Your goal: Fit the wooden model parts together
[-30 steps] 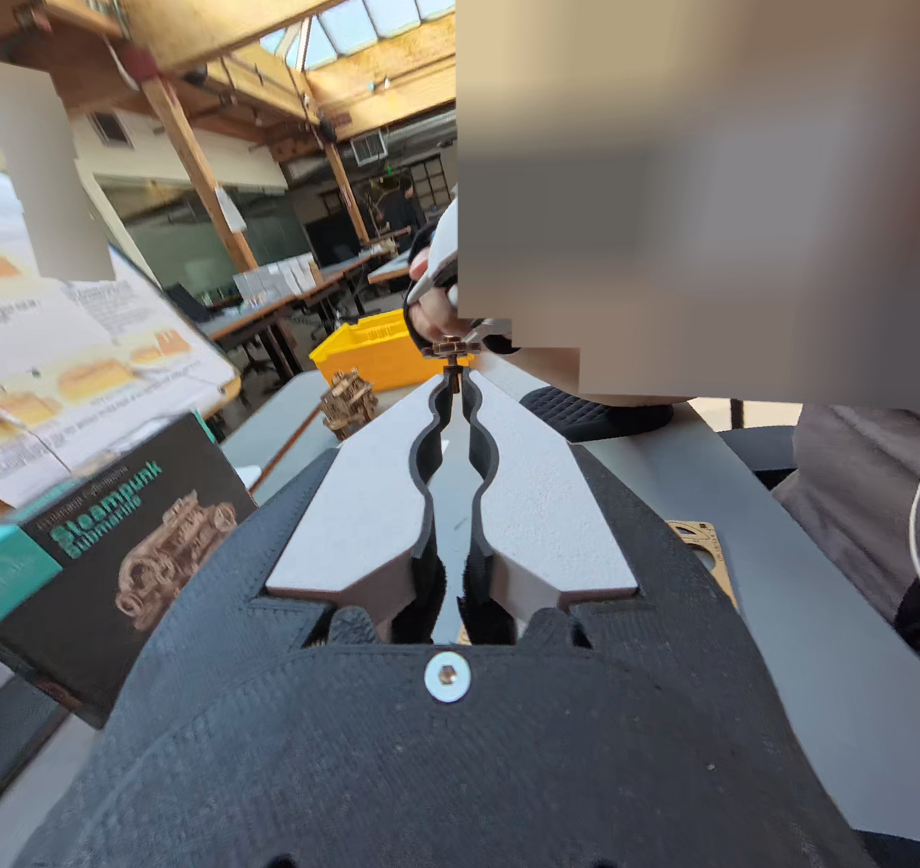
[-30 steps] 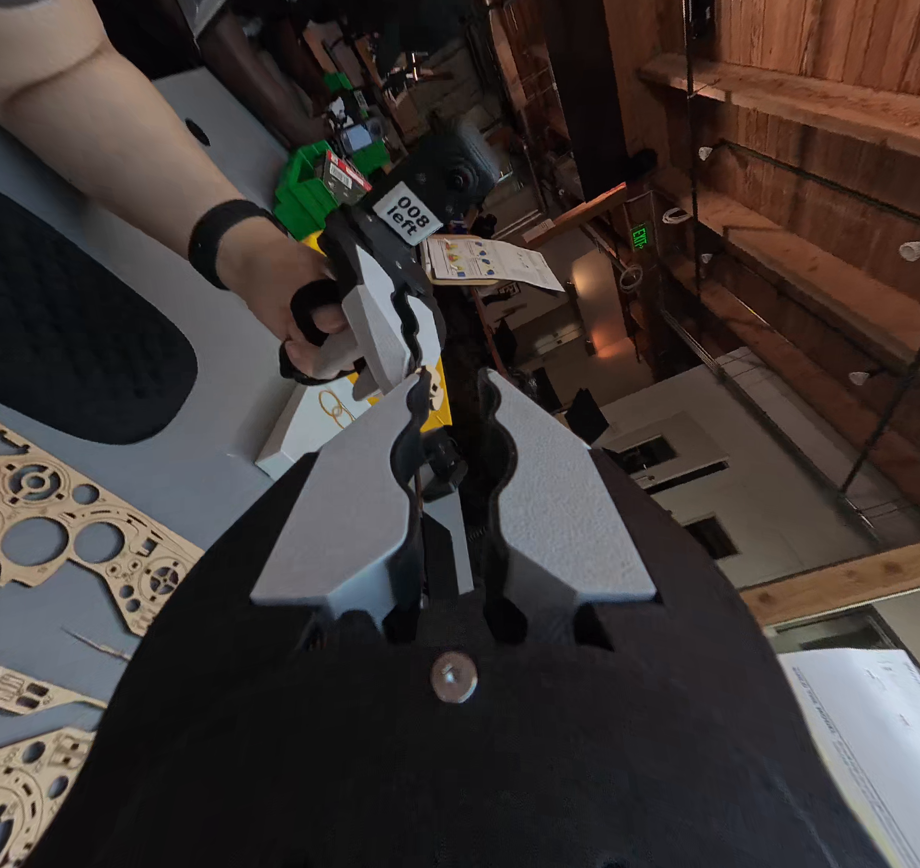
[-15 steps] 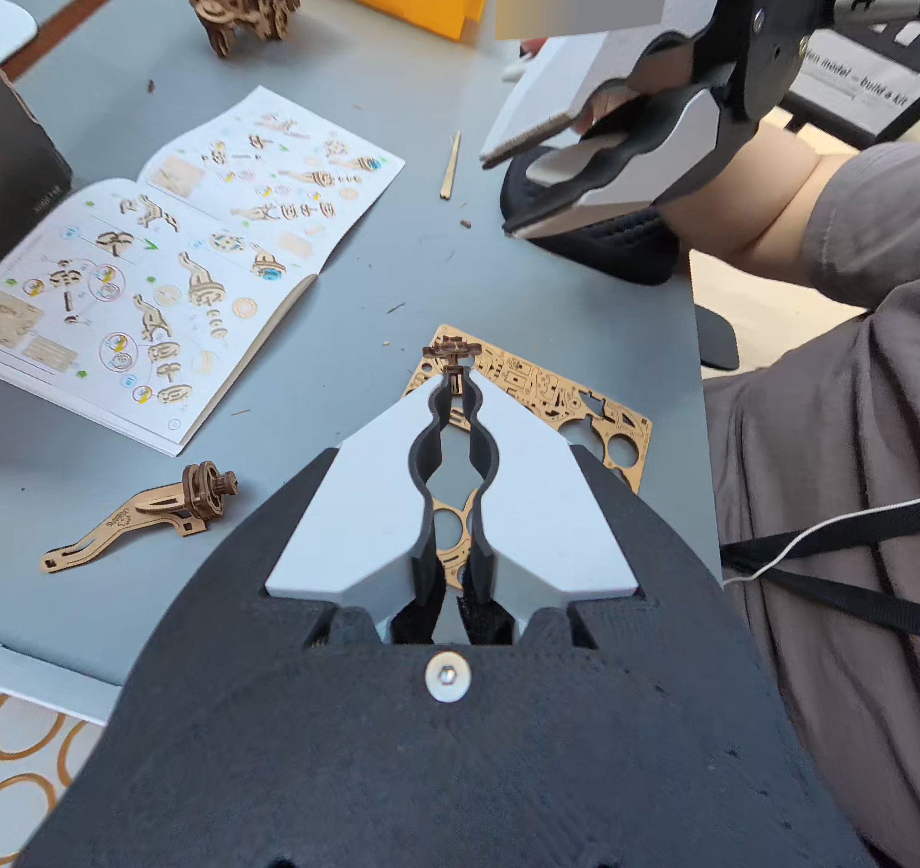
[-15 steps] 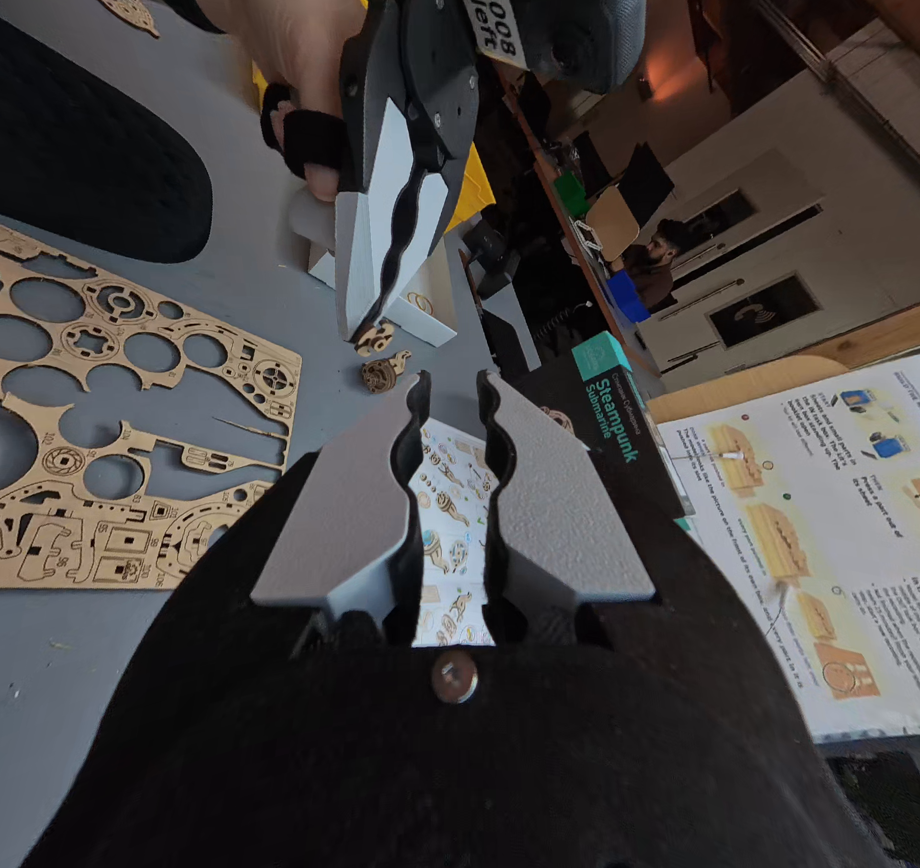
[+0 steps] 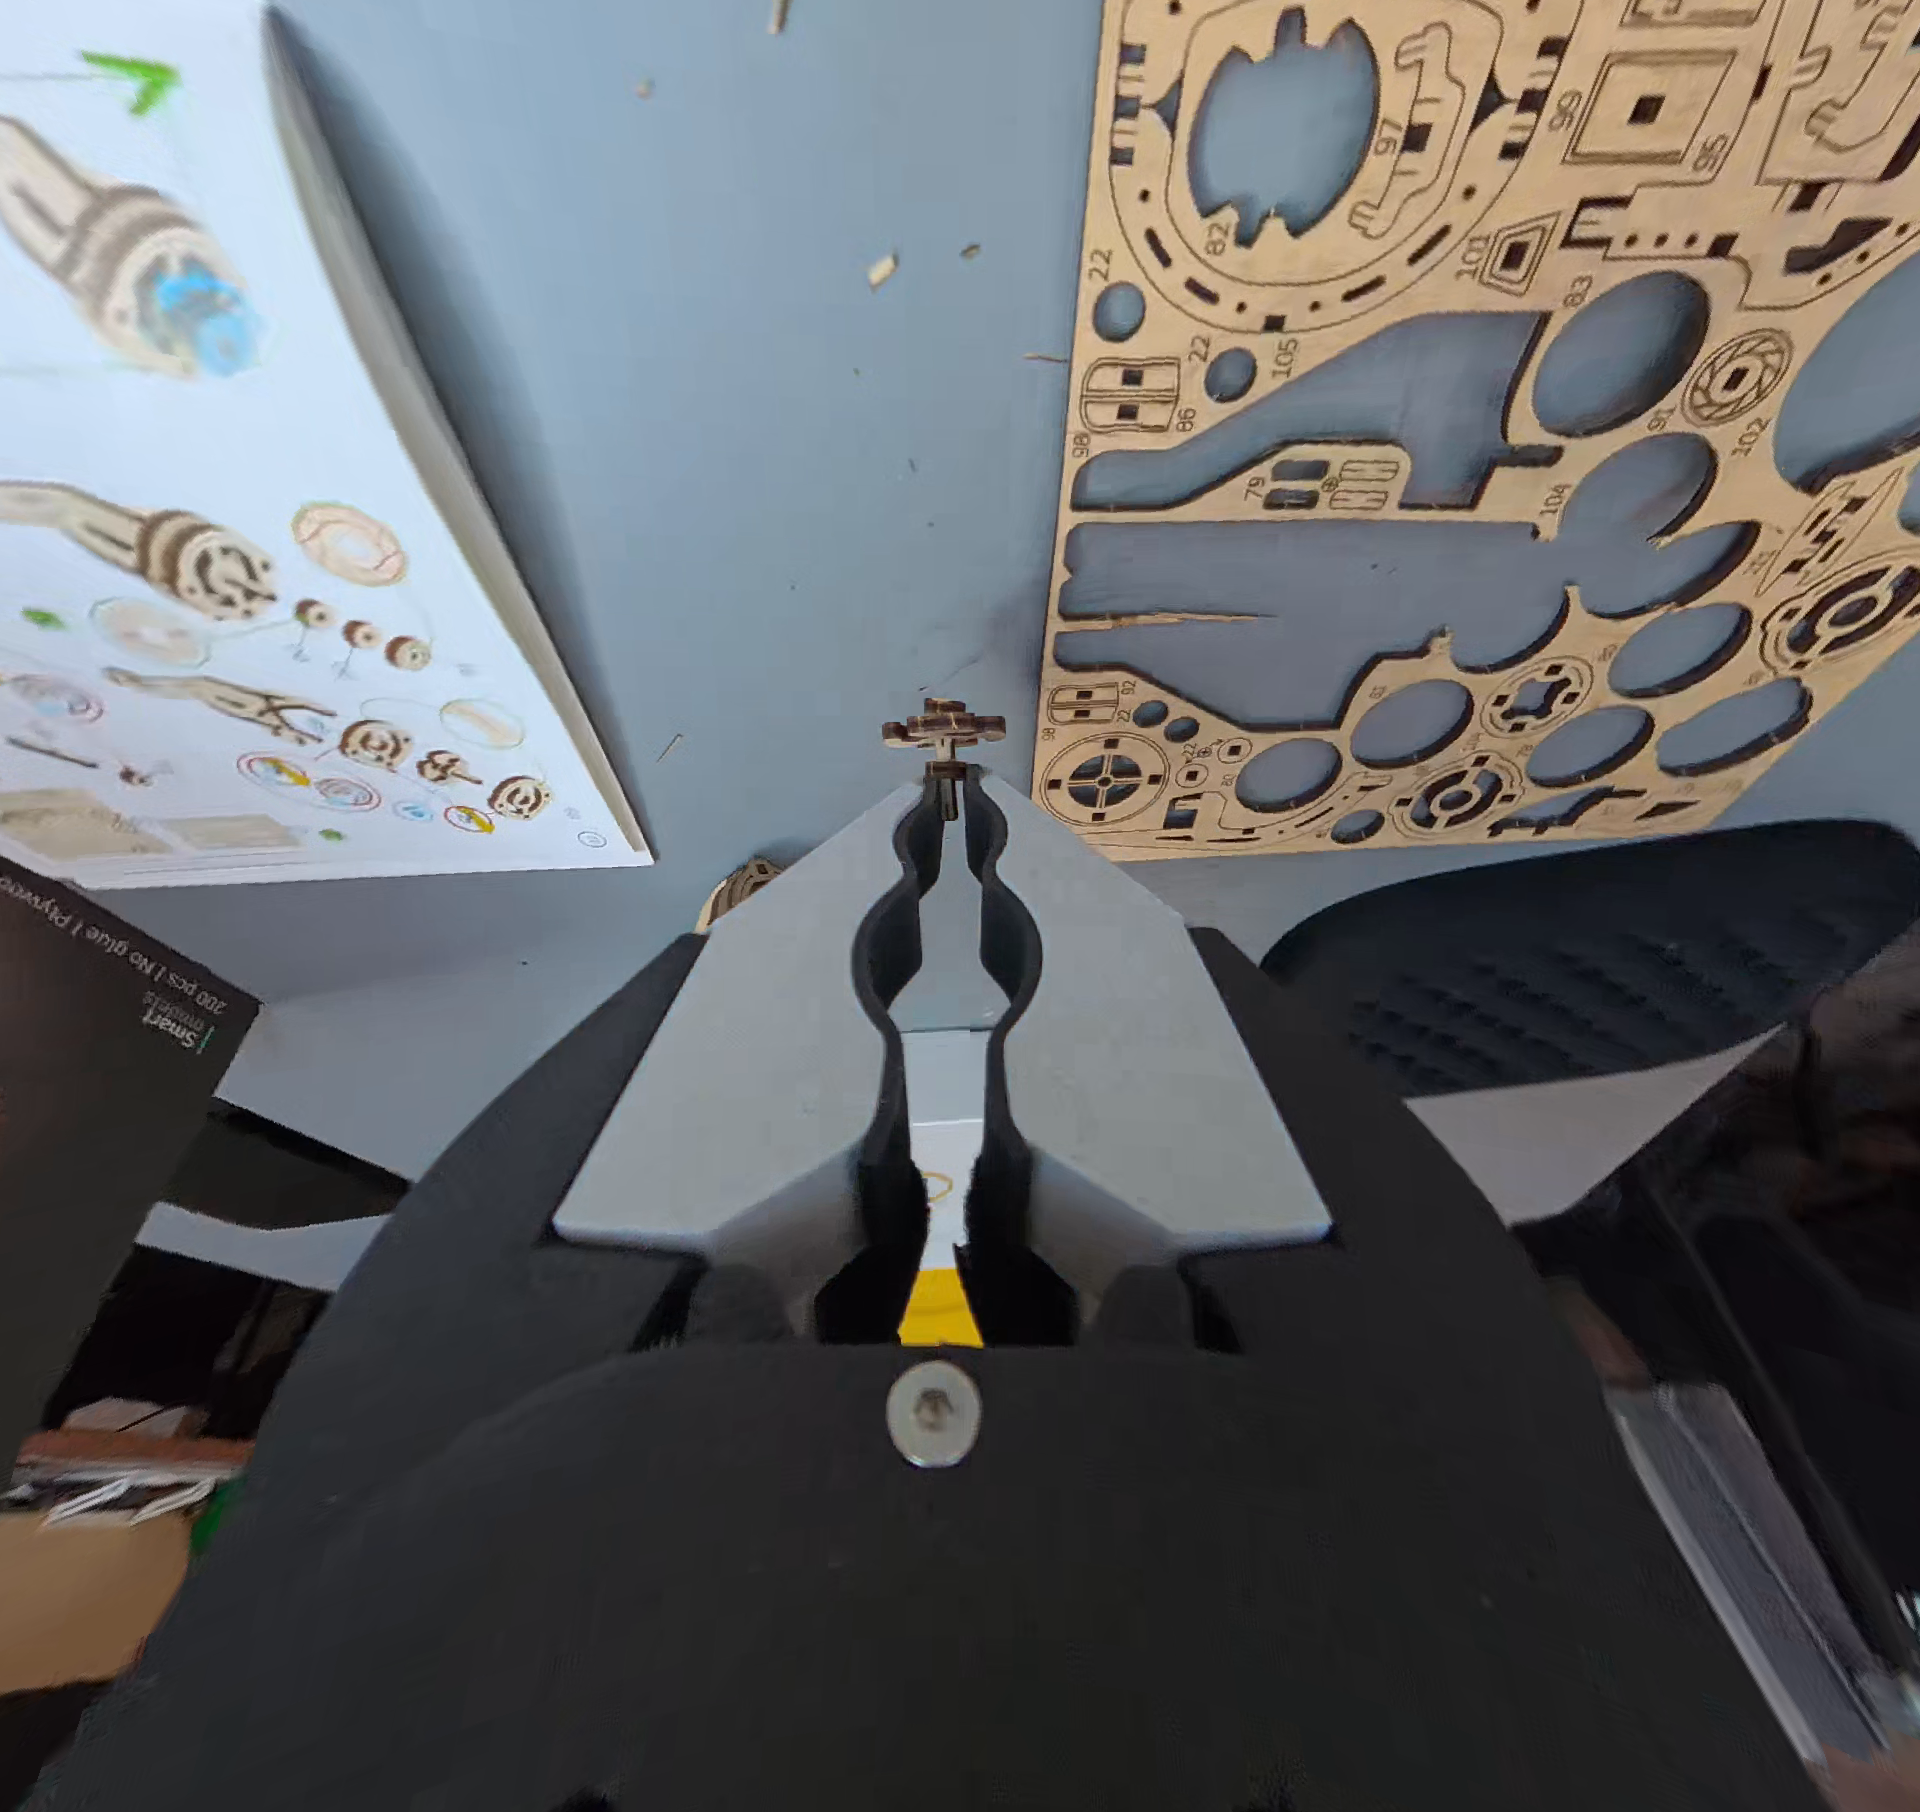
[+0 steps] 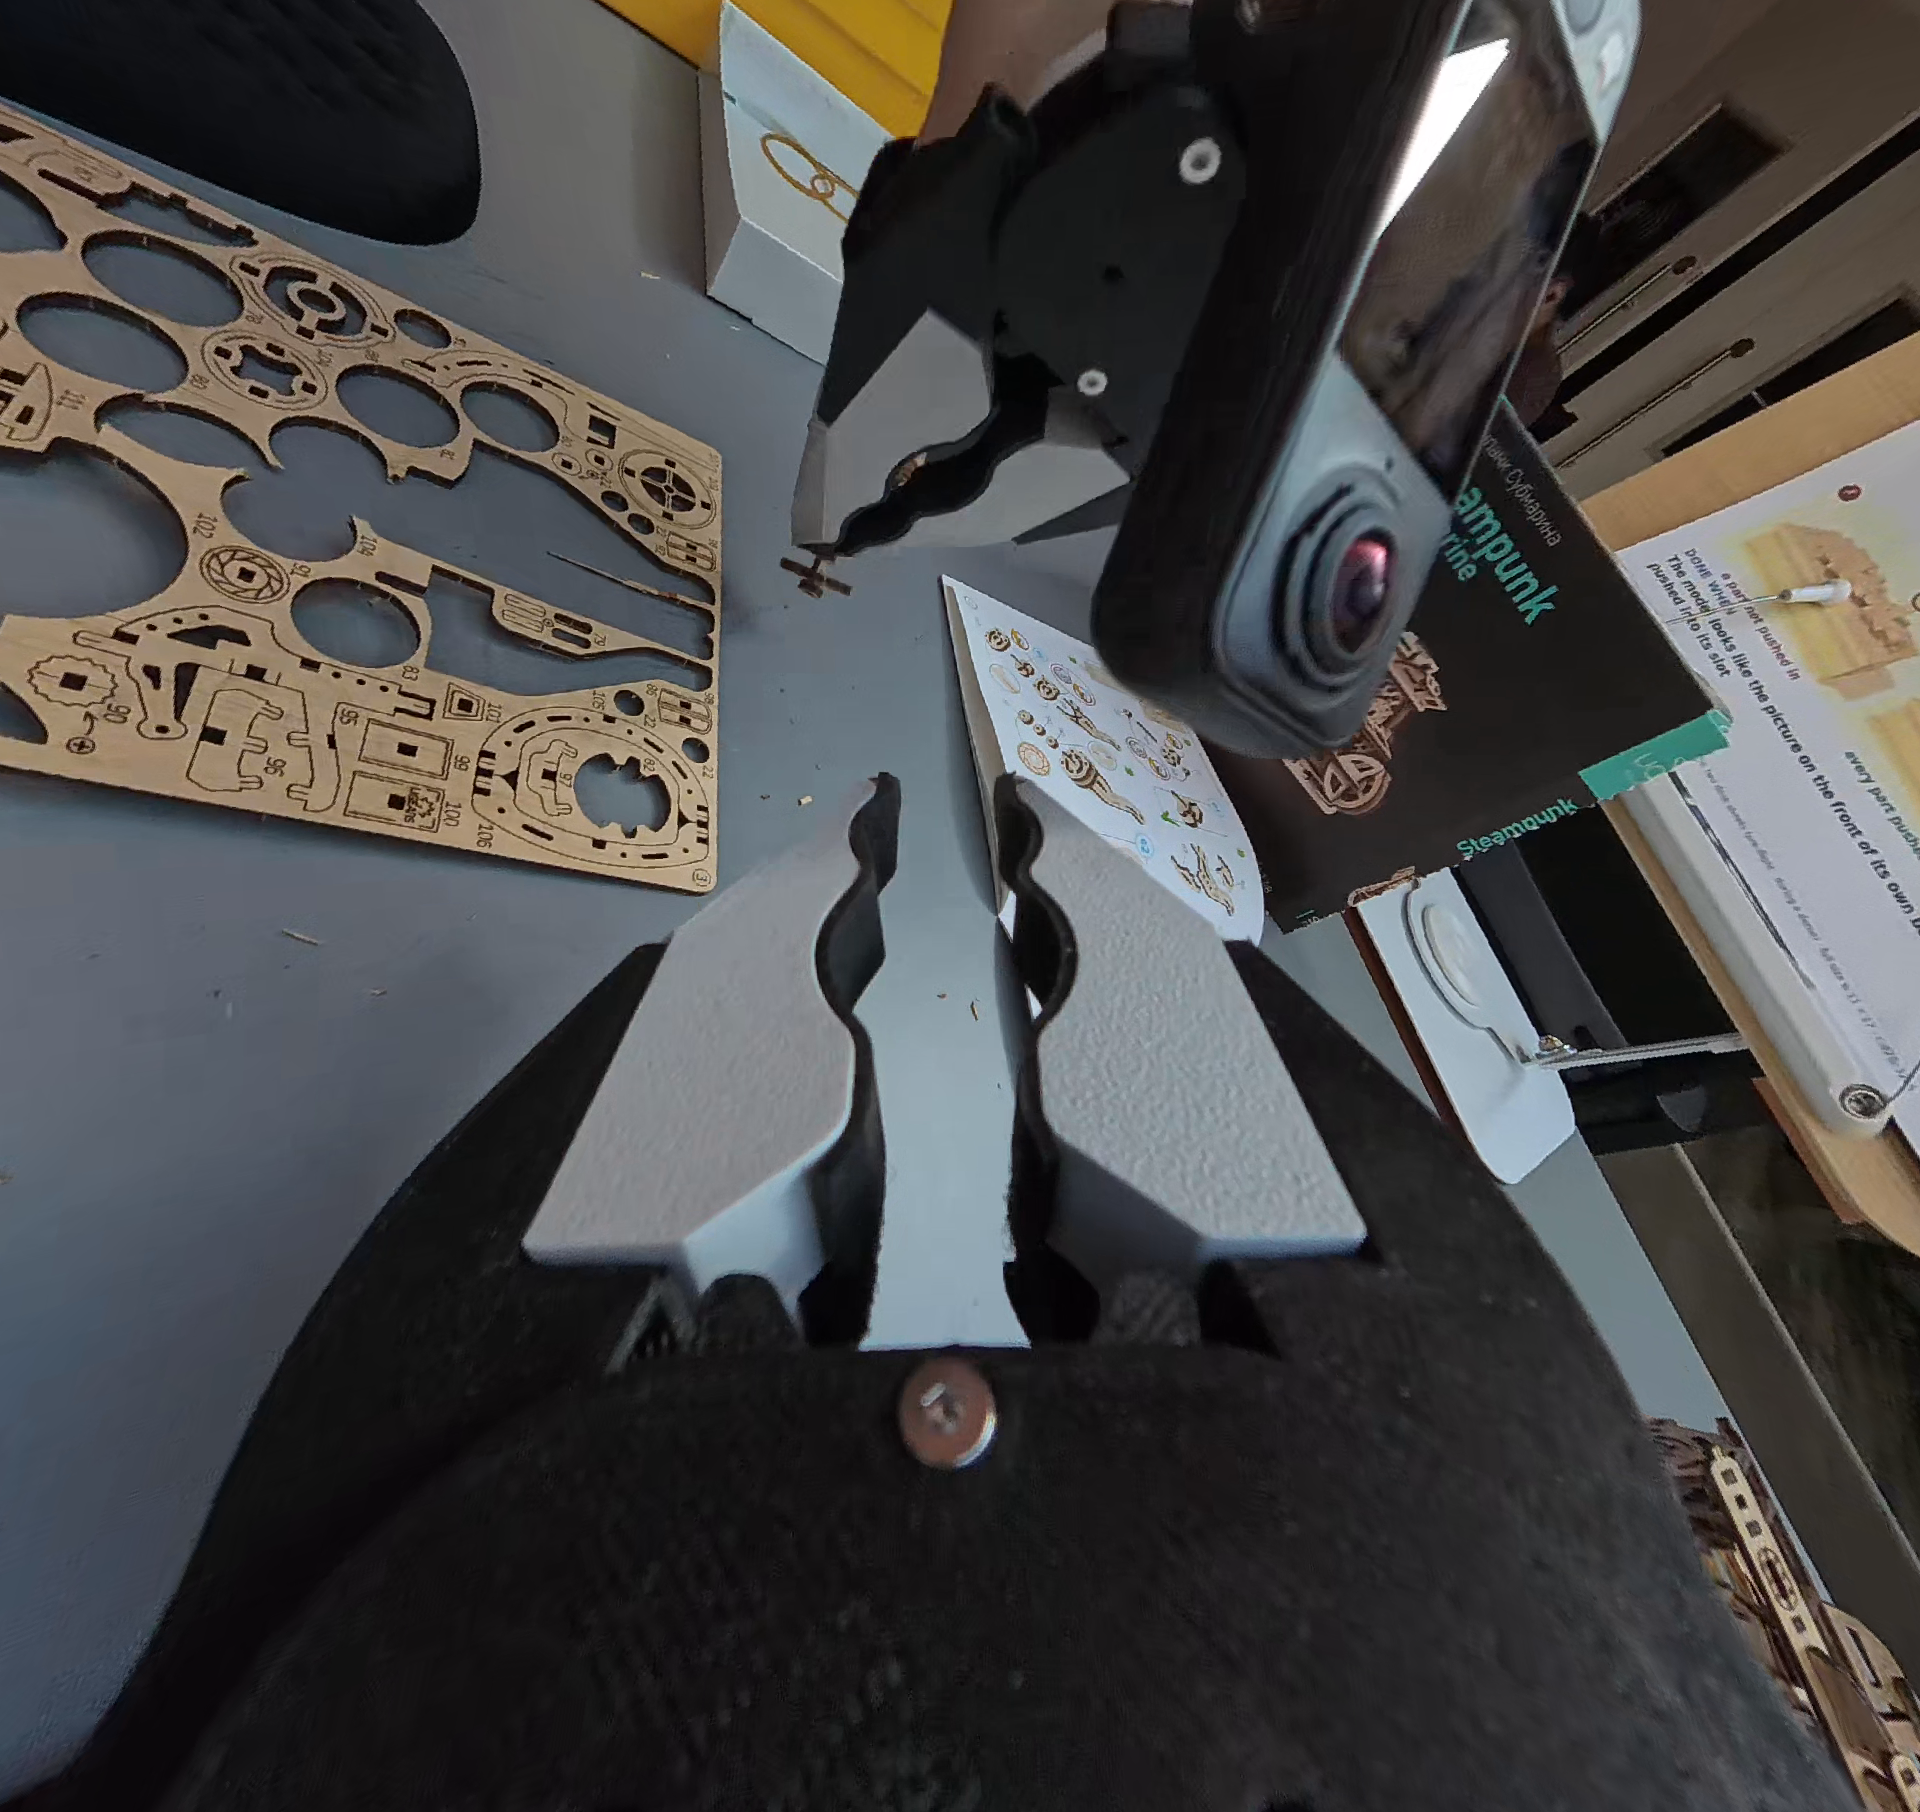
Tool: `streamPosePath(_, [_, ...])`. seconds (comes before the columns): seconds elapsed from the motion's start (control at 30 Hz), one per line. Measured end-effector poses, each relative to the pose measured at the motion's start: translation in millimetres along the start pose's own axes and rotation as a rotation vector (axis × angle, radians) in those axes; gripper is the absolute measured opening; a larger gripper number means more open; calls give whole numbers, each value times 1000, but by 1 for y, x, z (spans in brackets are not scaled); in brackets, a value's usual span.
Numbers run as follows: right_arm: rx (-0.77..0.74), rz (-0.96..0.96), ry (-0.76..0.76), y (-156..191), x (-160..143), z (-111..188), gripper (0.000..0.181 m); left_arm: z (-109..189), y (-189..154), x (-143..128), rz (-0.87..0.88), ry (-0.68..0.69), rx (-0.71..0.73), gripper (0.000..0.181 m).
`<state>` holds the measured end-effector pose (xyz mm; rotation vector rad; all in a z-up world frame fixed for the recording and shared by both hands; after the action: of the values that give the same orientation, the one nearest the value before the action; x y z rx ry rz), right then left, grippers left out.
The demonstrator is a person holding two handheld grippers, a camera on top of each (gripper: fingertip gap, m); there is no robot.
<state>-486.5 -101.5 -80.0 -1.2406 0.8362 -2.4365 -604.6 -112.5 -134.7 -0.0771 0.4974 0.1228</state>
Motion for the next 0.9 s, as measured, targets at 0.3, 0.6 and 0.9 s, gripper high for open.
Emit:
streamPosePath(0.3, [93,137,85,17,-17,13,16,-8,10,5,-158,204,85,2])
streamPosePath(0.6, [264,99,257,32,-53,25,18,-8,25,6,-260,230,253,2])
streamPosePath(0.9, [256,20,287,20,-70,32,19,-2,20,18,-385,240,357,10])
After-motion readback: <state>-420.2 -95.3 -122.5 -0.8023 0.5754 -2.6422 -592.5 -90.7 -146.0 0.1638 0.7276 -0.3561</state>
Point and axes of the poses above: each gripper's, where its closed fingertips meet, z back along the fingers, x out of its top, y = z × x across the jaws, the point moved 1 cm from there along z, back along the fingers, and after that the axes turned 12 degrees about y, right-handed, at the moved point
